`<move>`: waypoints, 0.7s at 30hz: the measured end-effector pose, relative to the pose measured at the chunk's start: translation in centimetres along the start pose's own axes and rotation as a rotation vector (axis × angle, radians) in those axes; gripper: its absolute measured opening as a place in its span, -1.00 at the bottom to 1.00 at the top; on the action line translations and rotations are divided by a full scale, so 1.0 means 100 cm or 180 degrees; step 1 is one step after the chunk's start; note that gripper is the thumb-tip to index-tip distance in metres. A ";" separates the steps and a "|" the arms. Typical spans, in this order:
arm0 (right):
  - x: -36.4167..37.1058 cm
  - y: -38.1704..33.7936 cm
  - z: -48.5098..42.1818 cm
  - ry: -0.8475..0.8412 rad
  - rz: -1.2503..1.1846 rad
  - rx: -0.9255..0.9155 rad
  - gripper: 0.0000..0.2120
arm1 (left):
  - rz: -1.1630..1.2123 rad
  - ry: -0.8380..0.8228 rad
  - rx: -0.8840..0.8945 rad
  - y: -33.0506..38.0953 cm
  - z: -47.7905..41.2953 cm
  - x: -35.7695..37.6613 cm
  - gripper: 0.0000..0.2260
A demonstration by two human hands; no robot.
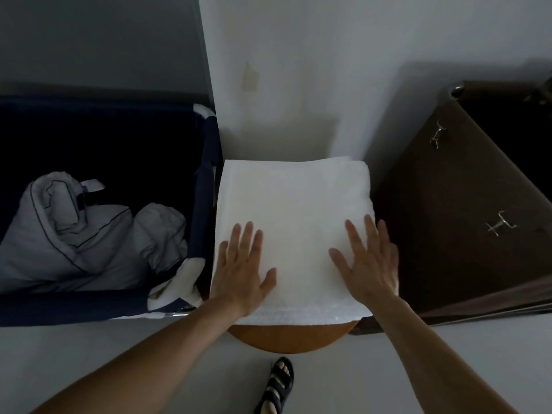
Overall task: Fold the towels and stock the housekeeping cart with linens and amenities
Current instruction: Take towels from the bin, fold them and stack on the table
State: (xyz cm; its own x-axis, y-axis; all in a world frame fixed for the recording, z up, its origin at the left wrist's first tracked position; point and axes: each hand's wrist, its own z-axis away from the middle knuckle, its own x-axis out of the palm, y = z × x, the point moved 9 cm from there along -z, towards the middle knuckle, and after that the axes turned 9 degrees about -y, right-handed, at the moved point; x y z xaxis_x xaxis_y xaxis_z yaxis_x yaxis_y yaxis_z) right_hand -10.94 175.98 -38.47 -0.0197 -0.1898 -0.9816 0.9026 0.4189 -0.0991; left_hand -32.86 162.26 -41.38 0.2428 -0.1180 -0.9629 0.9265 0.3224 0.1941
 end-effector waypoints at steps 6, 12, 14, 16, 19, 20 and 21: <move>0.068 -0.001 -0.009 -0.0851 0.0231 -0.0219 -0.25 | -0.0117 -0.0668 0.0148 -0.023 -0.011 0.052 -0.29; 0.074 0.000 -0.012 -0.0814 0.0325 -0.0232 -0.24 | -0.0102 -0.0488 0.0069 -0.025 -0.008 0.060 -0.30; 0.068 -0.001 -0.016 -0.0809 0.0394 -0.0212 -0.20 | -0.0152 -0.0433 0.0084 -0.024 -0.014 0.053 -0.29; 0.058 -0.007 -0.023 -0.0699 0.0450 -0.0226 -0.18 | -0.0141 -0.0277 0.0105 -0.022 -0.025 0.039 -0.27; 0.048 -0.023 -0.034 -0.0446 0.0419 -0.0422 -0.23 | -0.0081 -0.0186 0.0127 -0.020 -0.044 0.031 -0.24; 0.053 -0.027 -0.036 -0.0483 0.0413 -0.0496 -0.24 | -0.0076 -0.0223 0.0111 -0.020 -0.046 0.035 -0.24; 0.061 -0.029 -0.037 -0.0548 0.0423 -0.0542 -0.24 | -0.0077 -0.0254 0.0087 -0.020 -0.047 0.040 -0.24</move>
State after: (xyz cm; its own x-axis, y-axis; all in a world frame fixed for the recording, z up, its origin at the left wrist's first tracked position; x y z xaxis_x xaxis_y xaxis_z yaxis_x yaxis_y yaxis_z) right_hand -15.28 176.85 -44.73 0.1807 -0.2653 -0.9471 0.8069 0.5906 -0.0115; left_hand -35.12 165.54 -46.47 0.2414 -0.2004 -0.9495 0.9396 0.2929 0.1771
